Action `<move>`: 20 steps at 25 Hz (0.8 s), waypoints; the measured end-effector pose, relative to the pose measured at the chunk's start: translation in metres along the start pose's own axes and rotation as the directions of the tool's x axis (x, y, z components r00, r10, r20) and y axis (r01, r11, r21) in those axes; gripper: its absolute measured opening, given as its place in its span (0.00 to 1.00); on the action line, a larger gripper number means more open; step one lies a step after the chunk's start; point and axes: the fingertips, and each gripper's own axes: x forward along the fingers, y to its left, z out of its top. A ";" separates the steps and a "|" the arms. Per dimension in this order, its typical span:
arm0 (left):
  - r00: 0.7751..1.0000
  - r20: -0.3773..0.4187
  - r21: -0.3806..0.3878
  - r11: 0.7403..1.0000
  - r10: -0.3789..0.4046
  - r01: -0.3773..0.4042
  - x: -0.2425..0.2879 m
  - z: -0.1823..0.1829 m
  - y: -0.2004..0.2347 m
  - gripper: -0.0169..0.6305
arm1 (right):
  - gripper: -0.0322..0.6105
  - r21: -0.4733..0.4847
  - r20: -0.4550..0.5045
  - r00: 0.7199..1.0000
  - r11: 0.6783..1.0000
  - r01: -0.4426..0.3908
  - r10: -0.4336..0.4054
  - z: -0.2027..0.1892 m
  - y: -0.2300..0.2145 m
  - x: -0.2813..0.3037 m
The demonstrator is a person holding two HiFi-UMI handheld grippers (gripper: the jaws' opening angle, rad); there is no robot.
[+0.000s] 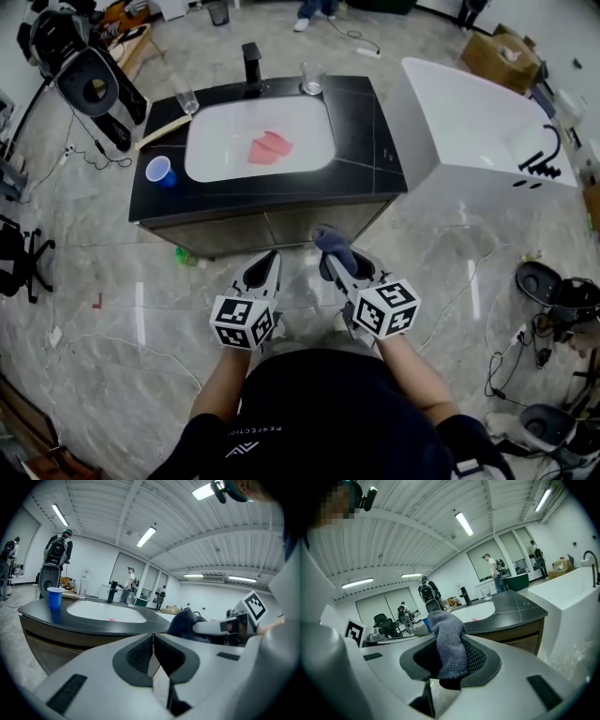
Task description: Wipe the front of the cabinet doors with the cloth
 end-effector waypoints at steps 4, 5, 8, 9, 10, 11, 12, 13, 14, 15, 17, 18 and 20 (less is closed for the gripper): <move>1.000 0.011 0.012 1.000 0.006 -0.007 -0.008 0.003 -0.003 0.05 | 0.23 -0.027 -0.006 0.998 0.998 -0.056 0.056 0.001 0.021 0.005; 1.000 0.013 0.012 1.000 0.009 -0.009 -0.010 0.003 -0.003 0.05 | 0.23 -0.033 -0.013 0.998 0.997 -0.069 0.068 0.000 0.025 0.006; 1.000 0.014 0.014 1.000 0.024 -0.024 -0.017 0.003 -0.001 0.05 | 0.23 -0.052 -0.027 0.995 0.994 -0.094 0.093 -0.004 0.035 0.007; 0.999 0.014 0.014 0.999 0.034 -0.034 -0.020 0.003 0.001 0.05 | 0.23 -0.058 -0.029 0.995 0.993 -0.098 0.096 -0.005 0.038 0.007; 0.999 0.015 0.012 0.999 0.044 -0.044 -0.023 0.003 0.003 0.05 | 0.23 -0.064 -0.029 0.995 0.993 -0.101 0.099 -0.006 0.040 0.007; 0.998 0.018 0.008 0.999 0.052 -0.052 -0.026 0.004 0.005 0.05 | 0.23 -0.069 -0.028 0.994 0.992 -0.103 0.102 -0.006 0.042 0.006; 0.998 0.021 0.005 0.998 0.060 -0.060 -0.030 0.005 0.007 0.05 | 0.23 -0.072 -0.027 0.994 0.992 -0.106 0.104 -0.006 0.044 0.006; 0.997 0.025 0.002 0.998 0.066 -0.066 -0.033 0.005 0.008 0.05 | 0.23 -0.073 -0.026 0.994 0.991 -0.109 0.107 -0.006 0.046 0.005; 0.997 0.028 -0.001 0.997 0.073 -0.073 -0.037 0.005 0.009 0.05 | 0.23 -0.073 -0.026 0.993 0.991 -0.113 0.111 -0.007 0.048 0.005; 0.996 0.030 -0.002 0.997 0.079 -0.079 -0.039 0.004 0.010 0.05 | 0.23 -0.073 -0.028 0.993 0.991 -0.117 0.115 -0.008 0.049 0.005; 0.996 0.029 -0.007 0.996 0.089 -0.089 -0.043 0.001 0.011 0.05 | 0.23 -0.074 -0.037 0.992 0.990 -0.124 0.121 -0.011 0.051 0.006; 0.995 0.026 -0.011 0.996 0.094 -0.094 -0.044 -0.001 0.012 0.05 | 0.23 -0.076 -0.042 0.991 0.989 -0.127 0.124 -0.013 0.052 0.005; 0.994 0.021 -0.019 0.994 0.104 -0.103 -0.048 -0.004 0.013 0.05 | 0.23 -0.082 -0.051 0.990 0.988 -0.132 0.128 -0.017 0.055 0.003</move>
